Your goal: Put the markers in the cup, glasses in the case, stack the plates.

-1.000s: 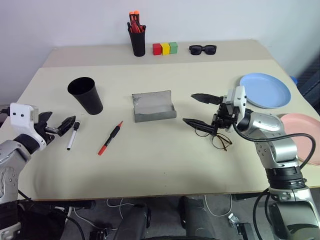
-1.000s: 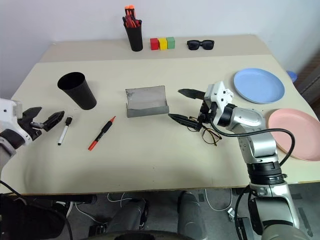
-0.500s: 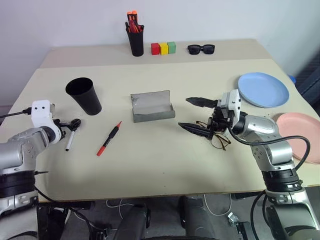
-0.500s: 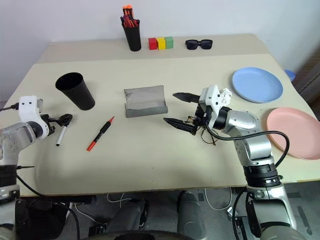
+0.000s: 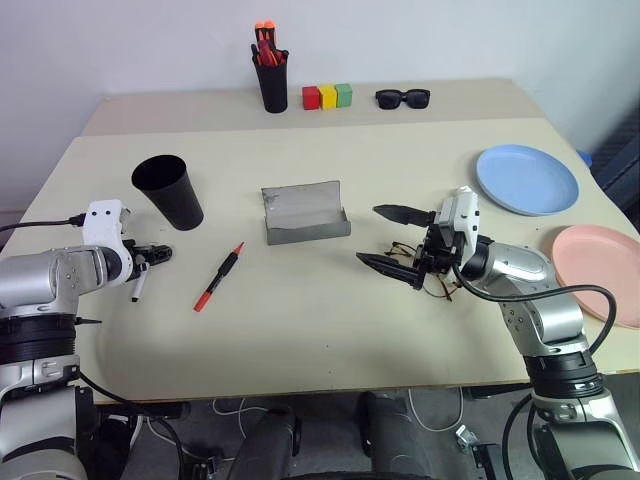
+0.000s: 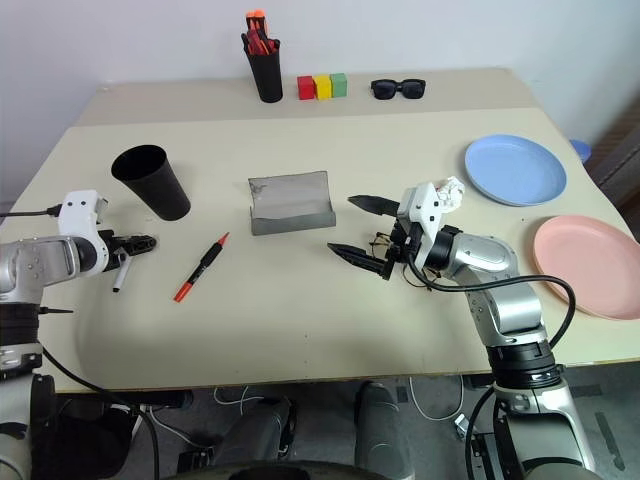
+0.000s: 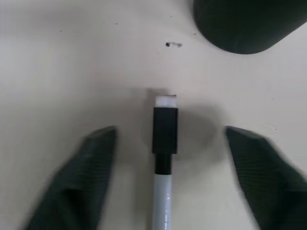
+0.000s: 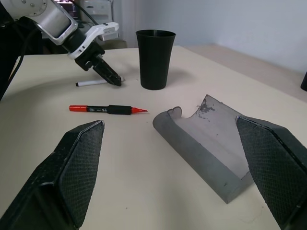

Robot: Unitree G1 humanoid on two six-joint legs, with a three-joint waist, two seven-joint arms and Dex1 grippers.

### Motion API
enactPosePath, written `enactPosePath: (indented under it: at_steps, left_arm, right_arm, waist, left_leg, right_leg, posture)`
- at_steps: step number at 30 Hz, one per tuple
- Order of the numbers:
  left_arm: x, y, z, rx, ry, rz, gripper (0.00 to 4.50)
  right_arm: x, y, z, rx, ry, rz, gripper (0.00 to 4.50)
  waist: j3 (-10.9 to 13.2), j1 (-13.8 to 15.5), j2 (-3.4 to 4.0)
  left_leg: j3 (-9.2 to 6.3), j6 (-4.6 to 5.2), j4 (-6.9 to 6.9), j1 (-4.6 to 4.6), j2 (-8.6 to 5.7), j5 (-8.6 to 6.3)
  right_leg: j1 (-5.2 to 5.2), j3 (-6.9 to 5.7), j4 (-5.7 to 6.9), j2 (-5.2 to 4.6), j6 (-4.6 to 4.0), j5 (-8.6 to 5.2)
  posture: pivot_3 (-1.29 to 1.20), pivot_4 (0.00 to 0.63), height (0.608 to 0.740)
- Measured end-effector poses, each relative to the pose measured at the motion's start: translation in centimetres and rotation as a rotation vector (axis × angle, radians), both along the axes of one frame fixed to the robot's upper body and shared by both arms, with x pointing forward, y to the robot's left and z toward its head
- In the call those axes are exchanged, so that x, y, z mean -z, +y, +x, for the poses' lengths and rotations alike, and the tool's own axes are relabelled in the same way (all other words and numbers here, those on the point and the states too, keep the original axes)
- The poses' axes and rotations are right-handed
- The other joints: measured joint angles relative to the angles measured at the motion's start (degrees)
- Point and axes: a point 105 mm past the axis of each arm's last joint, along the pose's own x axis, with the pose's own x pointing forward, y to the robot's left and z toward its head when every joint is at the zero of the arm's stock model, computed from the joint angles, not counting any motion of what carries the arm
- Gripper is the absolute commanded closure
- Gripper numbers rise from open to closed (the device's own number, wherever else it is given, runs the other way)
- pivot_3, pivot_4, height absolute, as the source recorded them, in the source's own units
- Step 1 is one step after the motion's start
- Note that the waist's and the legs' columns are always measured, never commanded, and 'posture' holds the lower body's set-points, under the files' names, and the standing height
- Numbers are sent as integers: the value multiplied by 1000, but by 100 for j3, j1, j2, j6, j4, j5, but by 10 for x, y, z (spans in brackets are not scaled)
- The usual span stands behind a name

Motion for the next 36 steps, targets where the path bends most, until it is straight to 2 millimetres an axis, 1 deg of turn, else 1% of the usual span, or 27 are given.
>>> enactPosePath:
  at_steps: [4, 9, 12, 14, 17, 18, 19, 23, 25, 27, 29, 31, 32, 34, 36]
  left_arm:
    - [0, 1, 3, -5, -14, 10, 4467]
    - [0, 0, 2, 1, -15, 5, 4467]
    - [-2, 4, -7, 1, -10, 27, 4467]
    - [-11, 9, -15, -5, -33, 40, 4467]
    - [-38, 18, -26, -10, -138, 99, 4467]
    - [-51, 19, -26, -7, -212, 107, 4467]
    - [-64, 18, -24, -1, -296, 109, 4467]
    - [-127, 10, -16, 43, -728, 142, 4467]
    - [-153, 8, -15, 35, -895, 160, 4467]
    - [-176, 8, -15, 10, -1031, 179, 4467]
    - [-193, 7, -13, -2, -1138, 191, 4467]
    - [-210, 2, -7, -12, -1239, 198, 4467]
    - [-216, -1, -4, -5, -1271, 215, 4467]
    - [-221, -10, 5, 21, -1320, 251, 4467]
    - [-217, -22, 17, 63, -1350, 272, 4467]
  right_arm:
    - [0, 0, 0, 0, 0, -2, 0]
    - [0, 0, 0, -2, -2, -3, 0]
    - [0, -1, -1, -12, -1, -13, 0]
    - [1, -4, 0, -14, 4, -21, 0]
    - [0, -10, 1, -13, 13, -24, 0]
    - [-2, -12, 2, -12, 18, -13, 0]
    - [-3, -14, 2, -14, 26, -1, 0]
    - [-17, -14, 1, -59, 56, 76, 0]
    - [-19, -13, 0, -79, 68, 94, 0]
    - [-23, -11, 0, -95, 79, 120, 0]
    - [-26, -9, 0, -96, 72, 132, 0]
    - [-28, -5, 2, -95, 61, 146, 0]
    - [-28, -4, 2, -91, 58, 149, 0]
    - [-29, -4, 4, -78, 48, 144, 0]
    - [-30, -4, 5, -65, 38, 145, 0]
  waist:
    - [0, 5, 0]
    - [0, -2, 0]
    - [0, -32, -1]
    - [1, -42, -3]
    - [2, -26, -3]
    - [2, -19, -2]
    - [2, -2, -2]
    - [0, 48, -5]
    - [0, 41, -6]
    - [0, 28, -6]
    - [0, 22, -7]
    - [0, 17, -7]
    - [0, 15, -7]
    - [0, 26, -7]
    - [0, 21, -7]
  left_leg:
    - [0, 0, 0, 0, 0, 0]
    - [-1, 0, 0, 0, 0, 0]
    - [0, 0, -1, -2, 3, 0]
    - [0, 0, -2, -3, 12, -1]
    - [1, 0, -2, -3, 14, -1]
    - [3, 0, -2, -1, 14, -1]
    - [0, -1, -1, -3, 16, -1]
    - [2, -6, 4, -4, 15, 2]
    - [2, -6, 4, -4, 16, 2]
    - [3, -6, 4, -5, 15, 2]
    - [4, -6, 4, -5, 14, 3]
    - [5, -12, 6, -5, 11, 6]
    - [7, -12, 6, -5, 10, 6]
    - [7, -13, 8, -7, 2, 7]
    - [7, -15, 10, -7, -1, 8]
  right_leg:
    - [0, 0, 0, -1, 0, 0]
    - [1, 0, 1, -1, 0, 0]
    - [-2, 0, -1, -1, 0, 0]
    - [-3, 0, -2, 0, 0, 0]
    - [-3, 0, -2, 0, 0, 0]
    - [-2, 1, -2, -1, 0, 0]
    - [-1, -1, -3, 0, -3, 2]
    - [4, -2, -9, -1, -7, 10]
    - [4, -2, -10, 0, -7, 10]
    - [3, -2, -10, 0, -6, 10]
    - [3, -2, -11, 0, -5, 11]
    - [3, -2, -10, 0, -3, 13]
    - [3, -1, -11, 0, -2, 13]
    - [3, -1, -13, 0, 0, 14]
    - [4, -1, -14, -1, 1, 16]
  posture:
    - [0, 150, 740]
    - [0, 150, 740]
    - [0, 150, 740]
    - [0, 150, 740]
    - [0, 150, 740]
    - [0, 150, 740]
    - [0, 150, 740]
    - [0, 150, 740]
    - [0, 150, 740]
    - [0, 150, 740]
    - [0, 150, 740]
    - [0, 150, 740]
    - [0, 150, 740]
    - [0, 150, 740]
    - [0, 150, 740]
